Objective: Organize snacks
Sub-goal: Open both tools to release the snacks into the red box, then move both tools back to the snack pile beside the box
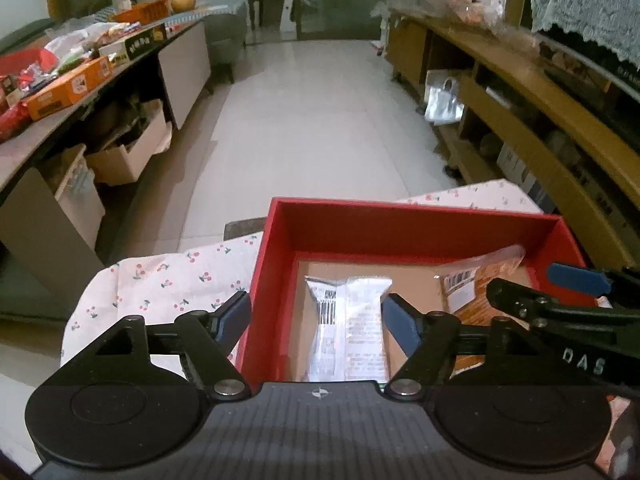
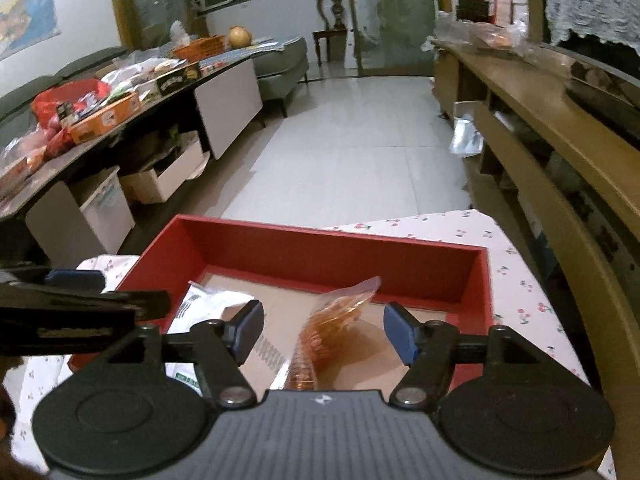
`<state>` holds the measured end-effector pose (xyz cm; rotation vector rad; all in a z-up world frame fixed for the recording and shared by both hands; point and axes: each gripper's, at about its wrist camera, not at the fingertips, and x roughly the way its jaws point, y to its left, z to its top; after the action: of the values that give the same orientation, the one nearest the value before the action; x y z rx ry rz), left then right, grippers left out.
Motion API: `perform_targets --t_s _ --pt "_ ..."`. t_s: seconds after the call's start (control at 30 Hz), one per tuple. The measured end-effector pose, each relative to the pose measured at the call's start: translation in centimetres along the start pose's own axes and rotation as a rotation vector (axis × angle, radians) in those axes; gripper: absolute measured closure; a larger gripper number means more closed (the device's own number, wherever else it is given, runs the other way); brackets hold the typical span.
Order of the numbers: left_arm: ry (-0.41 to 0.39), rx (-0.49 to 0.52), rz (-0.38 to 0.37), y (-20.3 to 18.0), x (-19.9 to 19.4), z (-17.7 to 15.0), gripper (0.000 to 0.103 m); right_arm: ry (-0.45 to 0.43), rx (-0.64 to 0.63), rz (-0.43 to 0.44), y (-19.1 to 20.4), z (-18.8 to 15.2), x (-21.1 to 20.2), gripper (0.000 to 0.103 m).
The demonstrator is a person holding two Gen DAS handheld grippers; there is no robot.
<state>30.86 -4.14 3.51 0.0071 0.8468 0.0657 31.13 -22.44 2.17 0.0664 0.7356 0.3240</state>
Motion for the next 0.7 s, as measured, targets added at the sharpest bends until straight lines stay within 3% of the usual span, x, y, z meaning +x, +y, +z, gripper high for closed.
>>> perform_targets --t_s 0.37,0.7 --pt "-0.001 -0.048 -0.070 2.2 -2.5 -1.3 0.020 -0.022 0.054 0.022 -0.1 0.7 -3.1 0.031" --pt "0.056 -0.064 -0.132 3.7 -5.3 -5.1 0.019 0.043 -0.020 0.049 3.5 -3.0 -6.2 0.031"
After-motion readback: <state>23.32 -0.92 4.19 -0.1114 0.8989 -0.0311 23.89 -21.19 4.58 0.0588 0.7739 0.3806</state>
